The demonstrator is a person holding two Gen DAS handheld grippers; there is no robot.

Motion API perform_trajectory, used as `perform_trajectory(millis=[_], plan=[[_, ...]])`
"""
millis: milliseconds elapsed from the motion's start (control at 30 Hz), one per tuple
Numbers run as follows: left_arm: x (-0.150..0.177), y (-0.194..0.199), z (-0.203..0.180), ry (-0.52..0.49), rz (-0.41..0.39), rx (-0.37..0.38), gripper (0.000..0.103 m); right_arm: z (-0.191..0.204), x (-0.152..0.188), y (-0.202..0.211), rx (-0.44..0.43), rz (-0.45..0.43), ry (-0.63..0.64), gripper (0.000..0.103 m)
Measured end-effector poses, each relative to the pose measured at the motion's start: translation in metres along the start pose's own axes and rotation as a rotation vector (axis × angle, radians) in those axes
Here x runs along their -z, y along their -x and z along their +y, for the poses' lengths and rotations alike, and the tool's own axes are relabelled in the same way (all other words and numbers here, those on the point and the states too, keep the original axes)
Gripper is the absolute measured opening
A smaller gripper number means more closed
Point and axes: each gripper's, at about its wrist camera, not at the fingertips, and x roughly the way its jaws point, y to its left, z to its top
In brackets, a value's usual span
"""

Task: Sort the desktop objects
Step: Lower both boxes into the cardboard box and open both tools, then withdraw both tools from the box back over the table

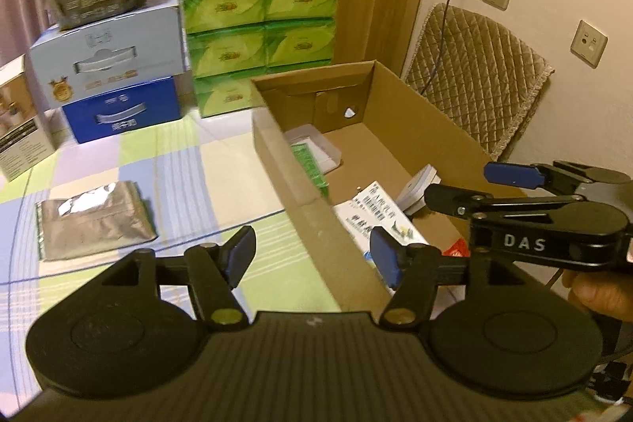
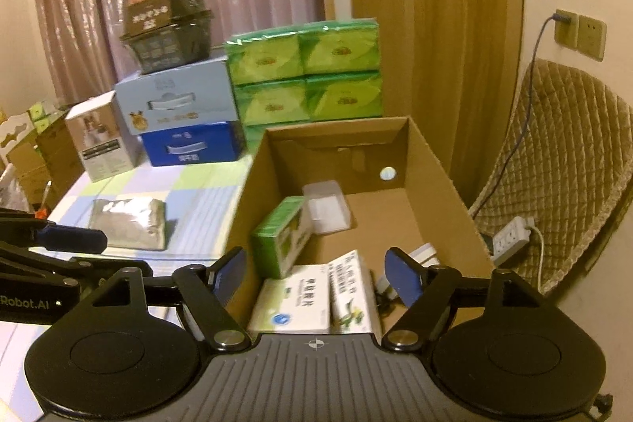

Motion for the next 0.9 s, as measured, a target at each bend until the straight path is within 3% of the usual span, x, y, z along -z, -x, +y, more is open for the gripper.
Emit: perform_trajectory(millis=[267,500,733,900], plan=[[0.024,0.037,0.021,0.034,-0.009,-0.034,0.073,0.029,0.005,0.029,-0.028,-0.022,0.011,0.078],[0.054,0.074,0.046,0.058,-0.033,-0.073,0.096,0.065,0.016,0.058,-0.081,-0.046,0.036,0.086],[0.094,0.103,0.089,0.107,-0.024,-0.16,0.1,0.102,0.041,0.064,-0.148,-0.017,0.054,0.089],[0.12,0.117,0.117,0.141,0.004,-0.173,0.102,0.122,0.063,0.051,-0.173,0.039,0.07,0.089]])
